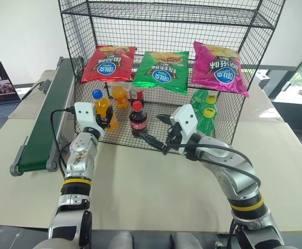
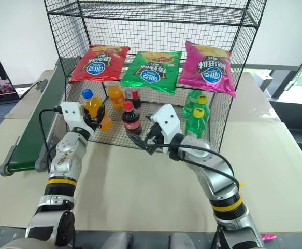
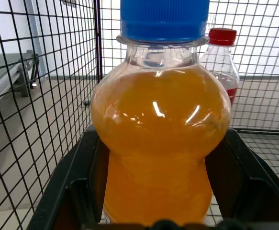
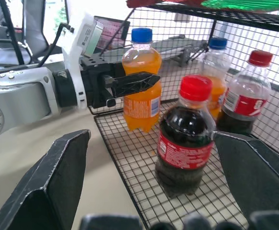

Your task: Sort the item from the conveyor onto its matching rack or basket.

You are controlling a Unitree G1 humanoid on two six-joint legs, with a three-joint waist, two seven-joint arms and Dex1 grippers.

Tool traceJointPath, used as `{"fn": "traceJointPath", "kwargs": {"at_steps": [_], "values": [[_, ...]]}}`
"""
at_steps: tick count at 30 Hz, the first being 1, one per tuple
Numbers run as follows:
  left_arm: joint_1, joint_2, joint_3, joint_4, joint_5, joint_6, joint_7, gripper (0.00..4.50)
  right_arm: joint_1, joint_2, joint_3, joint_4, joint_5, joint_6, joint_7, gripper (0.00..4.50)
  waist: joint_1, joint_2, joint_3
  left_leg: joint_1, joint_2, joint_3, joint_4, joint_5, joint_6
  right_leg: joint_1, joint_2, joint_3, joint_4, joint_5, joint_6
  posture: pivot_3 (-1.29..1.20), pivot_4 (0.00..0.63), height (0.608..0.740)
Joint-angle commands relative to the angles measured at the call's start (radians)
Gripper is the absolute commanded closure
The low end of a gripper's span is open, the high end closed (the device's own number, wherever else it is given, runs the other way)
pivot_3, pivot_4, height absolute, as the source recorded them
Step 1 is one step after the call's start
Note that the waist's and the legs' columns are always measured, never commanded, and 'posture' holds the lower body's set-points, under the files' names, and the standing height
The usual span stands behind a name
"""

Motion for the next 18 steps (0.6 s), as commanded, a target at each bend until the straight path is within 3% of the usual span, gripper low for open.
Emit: {"fn": "traceJointPath", "kwargs": {"at_steps": [1, 3, 5, 8, 18], "values": [[-0.04, 0.003, 0.008, 0.034, 0.021, -0.104, -0.006, 2.12, -0.008, 0.001, -0.025, -0.059, -0.003, 0.006, -0.017, 0.0, 0.0, 0.0, 0.0, 0.0, 0.0, 0.0, 0.0, 0.0, 0.0, 0.0, 0.0, 0.0, 0.0, 0.0, 0.0, 0.0, 0.15, 0.738], [-0.041, 0.001, 0.012, 0.061, 0.022, -0.124, -0.011, 2.12, -0.006, 0.001, -0.026, -0.063, -0.002, 0.011, -0.019, 0.0, -0.001, 0.0, 0.0, 0.0, 0.0, 0.0, 0.0, 0.0, 0.0, 0.0, 0.0, 0.0, 0.0, 0.0, 0.0, 0.0, 0.15, 0.738], [-0.038, -0.001, 0.016, 0.075, 0.016, -0.136, -0.021, 1.09, -0.005, -0.001, -0.026, -0.065, -0.001, 0.015, -0.019, 0.0, -0.001, 0.0, 0.0, 0.0, 0.0, 0.0, 0.0, 0.0, 0.0, 0.0, 0.0, 0.0, 0.0, 0.0, 0.0, 0.0, 0.15, 0.738], [-0.02, -0.002, 0.021, 0.063, 0.005, -0.137, -0.034, 0.04, -0.006, -0.005, -0.026, -0.064, 0.003, 0.017, -0.013, 0.0, 0.001, 0.0, 0.0, 0.0, 0.0, 0.0, 0.0, 0.0, 0.0, 0.0, 0.0, 0.0, 0.0, 0.0, 0.0, 0.0, 0.15, 0.738], [0.225, -0.002, 0.032, -0.316, -0.037, 0.041, -0.023, 0.04, 0.02, -0.022, -0.04, -0.053, 0.012, 0.005, 0.012, 0.0, -0.004, 0.0, 0.0, 0.001, 0.0, 0.0, 0.0, 0.0, 0.0, 0.0, 0.0, 0.0, 0.002, 0.0, 0.0, 0.0, 0.15, 0.738]]}}
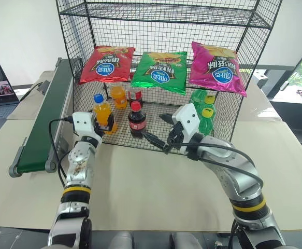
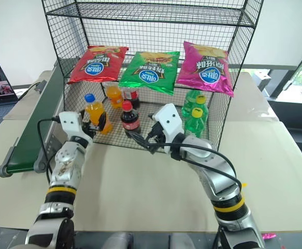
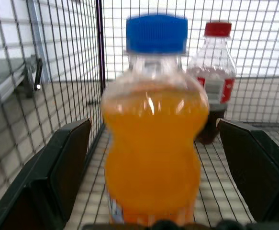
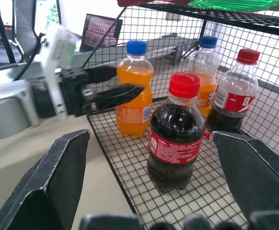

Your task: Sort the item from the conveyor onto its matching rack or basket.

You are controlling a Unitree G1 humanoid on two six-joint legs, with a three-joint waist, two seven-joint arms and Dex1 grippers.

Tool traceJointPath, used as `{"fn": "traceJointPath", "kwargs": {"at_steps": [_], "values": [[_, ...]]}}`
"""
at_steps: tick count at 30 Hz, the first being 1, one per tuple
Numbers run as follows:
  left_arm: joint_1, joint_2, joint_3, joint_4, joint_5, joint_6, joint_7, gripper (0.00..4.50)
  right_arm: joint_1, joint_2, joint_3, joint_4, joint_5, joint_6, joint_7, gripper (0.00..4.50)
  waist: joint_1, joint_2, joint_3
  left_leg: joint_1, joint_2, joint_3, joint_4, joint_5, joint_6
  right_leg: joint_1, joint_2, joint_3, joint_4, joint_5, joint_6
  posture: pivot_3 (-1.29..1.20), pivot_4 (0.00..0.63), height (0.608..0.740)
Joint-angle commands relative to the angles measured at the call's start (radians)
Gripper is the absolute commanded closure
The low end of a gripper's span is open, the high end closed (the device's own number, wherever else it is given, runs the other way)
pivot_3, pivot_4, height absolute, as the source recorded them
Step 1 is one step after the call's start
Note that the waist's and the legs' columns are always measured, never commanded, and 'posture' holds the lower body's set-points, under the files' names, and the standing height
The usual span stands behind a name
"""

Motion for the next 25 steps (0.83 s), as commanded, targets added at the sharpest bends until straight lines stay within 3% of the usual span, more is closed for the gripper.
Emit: {"fn": "traceJointPath", "kwargs": {"at_steps": [1, 5, 10, 18, 25], "values": [[0.084, 0.011, 0.012, -0.218, -0.029, 0.085, 0.014, 0.04, 0.021, -0.015, -0.031, -0.036, 0.009, -0.015, 0.014, 0.0, 0.0, 0.0, 0.0, 0.0, 0.0, 0.0, 0.0, 0.0, 0.0, 0.0, 0.0, 0.0, 0.0, 0.0, 0.0, 0.0, 0.15, 0.738], [0.242, 0.033, 0.006, -0.448, -0.079, 0.231, -0.006, 0.04, 0.089, -0.056, -0.074, -0.048, 0.009, -0.025, 0.025, 0.0, 0.004, 0.0, 0.0, 0.0, 0.0, 0.0, 0.001, 0.0, 0.0, 0.001, -0.001, 0.0, 0.0, 0.0, 0.0, 0.0, 0.15, 0.738], [0.453, 0.079, -0.041, -0.691, -0.109, 0.434, -0.031, 0.04, 0.284, -0.085, -0.121, -0.11, -0.035, -0.072, -0.028, 0.0, 0.005, 0.003, -0.001, 0.0, 0.0, 0.0, 0.0, -0.001, 0.0, 0.001, -0.001, 0.0, -0.002, -0.001, 0.001, 0.0, 0.15, 0.738], [0.527, 0.054, -0.109, -0.692, -0.009, 0.44, 0.01, 0.04, 0.532, 0.049, -0.114, -0.089, -0.196, -0.27, -0.227, 0.0, 0.004, 0.004, -0.001, 0.001, 0.001, 0.001, 0.001, 0.0, -0.001, 0.001, 0.0, 0.001, -0.002, -0.006, 0.009, 0.0, 0.15, 0.738], [0.487, 0.024, -0.128, -0.626, -0.002, 0.413, -0.012, 0.04, 0.578, 0.081, -0.137, -0.065, -0.233, -0.306, -0.272, 0.0, 0.003, 0.004, -0.001, 0.0, 0.0, 0.001, 0.0, 0.0, -0.001, 0.001, 0.0, 0.002, -0.003, -0.006, 0.008, 0.0, 0.15, 0.738]]}}
